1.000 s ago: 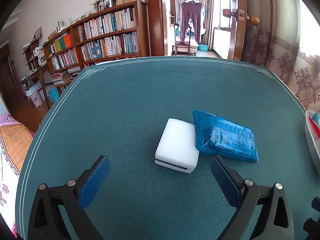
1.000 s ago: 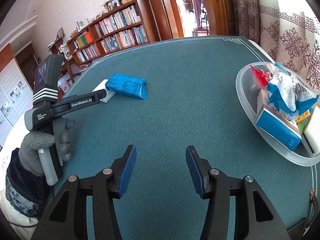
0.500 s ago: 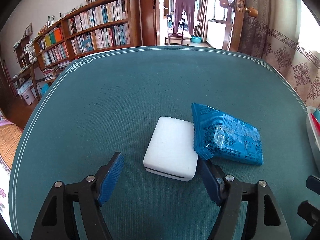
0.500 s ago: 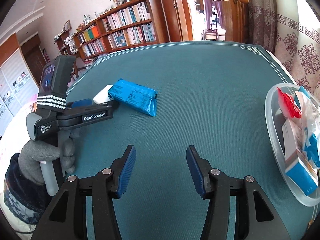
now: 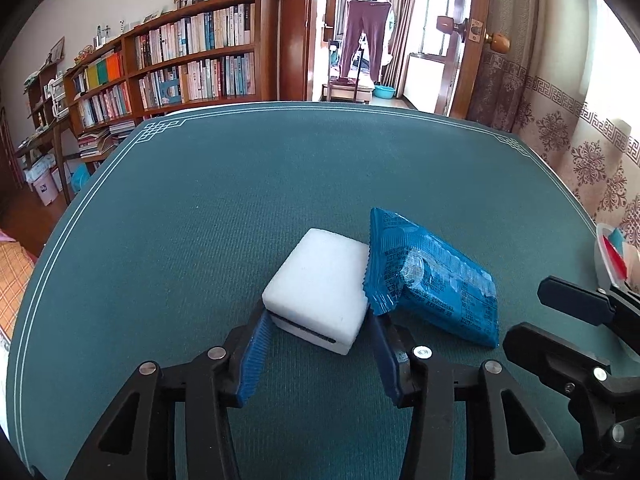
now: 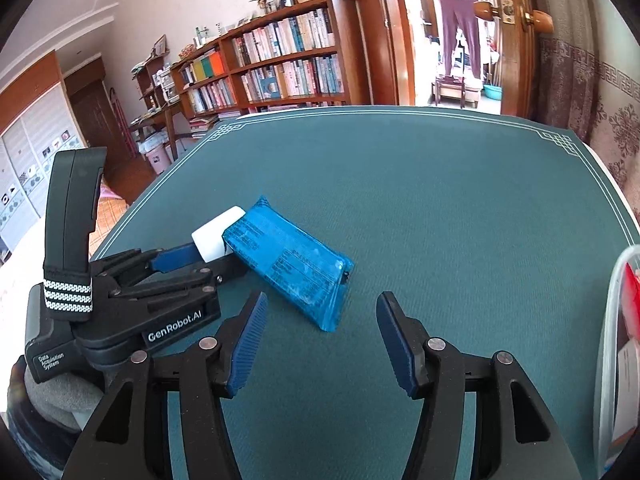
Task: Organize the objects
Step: 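Grasp the white sponge block with the left gripper while the right grasps the blue pack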
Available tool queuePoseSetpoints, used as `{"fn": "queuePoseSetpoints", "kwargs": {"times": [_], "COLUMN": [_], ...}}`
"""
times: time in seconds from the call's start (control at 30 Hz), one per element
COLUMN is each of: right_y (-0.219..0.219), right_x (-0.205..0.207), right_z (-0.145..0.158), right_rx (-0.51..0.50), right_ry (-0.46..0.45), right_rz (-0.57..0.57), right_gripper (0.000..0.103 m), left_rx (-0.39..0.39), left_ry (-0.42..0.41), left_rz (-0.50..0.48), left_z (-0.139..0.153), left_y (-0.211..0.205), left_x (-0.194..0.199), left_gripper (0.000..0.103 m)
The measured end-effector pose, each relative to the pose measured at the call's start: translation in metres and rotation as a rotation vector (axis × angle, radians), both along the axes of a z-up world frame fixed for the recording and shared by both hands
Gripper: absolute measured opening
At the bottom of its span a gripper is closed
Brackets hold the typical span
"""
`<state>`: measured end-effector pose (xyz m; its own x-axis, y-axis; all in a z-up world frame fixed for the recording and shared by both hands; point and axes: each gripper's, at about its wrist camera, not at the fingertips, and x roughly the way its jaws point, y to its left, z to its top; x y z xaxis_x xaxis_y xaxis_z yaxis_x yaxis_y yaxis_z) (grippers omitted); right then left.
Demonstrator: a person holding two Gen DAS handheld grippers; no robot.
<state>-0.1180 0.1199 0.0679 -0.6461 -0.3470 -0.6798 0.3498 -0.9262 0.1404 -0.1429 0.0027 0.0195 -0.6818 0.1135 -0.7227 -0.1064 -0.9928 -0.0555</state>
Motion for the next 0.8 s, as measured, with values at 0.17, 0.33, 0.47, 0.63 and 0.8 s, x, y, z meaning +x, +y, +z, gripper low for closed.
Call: {"fn": "queuePoseSetpoints", "kwargs": {"times": [0.17, 0.33, 0.47, 0.63, 0.8], "right_y": [-0.025, -0.035, -0.046, -0.067, -0.074], "right_x": [-0.014, -0.023, -0.02, -0.021, -0.03], "right_z": [-0.008, -0.018, -0.021, -0.022, -0.028], "right_rx": [0.163, 0.182, 0.215, 0.342, 0.35], "right_ry": [0.041, 0.02, 0.03, 0.102, 0.096], "right_rz": [0.09, 0.148, 0.203, 0.229, 0.264], "right_gripper": [0.069, 0.069, 0.069, 0.069, 0.066], "left_rx": [-0.012, -0.003, -0.019, -0.015, 0.001], "left_ry": [-0.007, -0.01, -0.006, -0.008, -0.01], "left_rz": [0.019, 0.027, 0.04, 0.03, 0.038], "left_z": [-0.001, -0.002, -0.002, -0.001, -0.002], "left_y": [-0.008, -0.013, -0.016, -0.017, -0.021], "left_x": [-0.001, -0.002, -0.003, -0.003, -0.005], "left_gripper": [0.051, 0.051, 0.051, 0.051, 0.051]}}
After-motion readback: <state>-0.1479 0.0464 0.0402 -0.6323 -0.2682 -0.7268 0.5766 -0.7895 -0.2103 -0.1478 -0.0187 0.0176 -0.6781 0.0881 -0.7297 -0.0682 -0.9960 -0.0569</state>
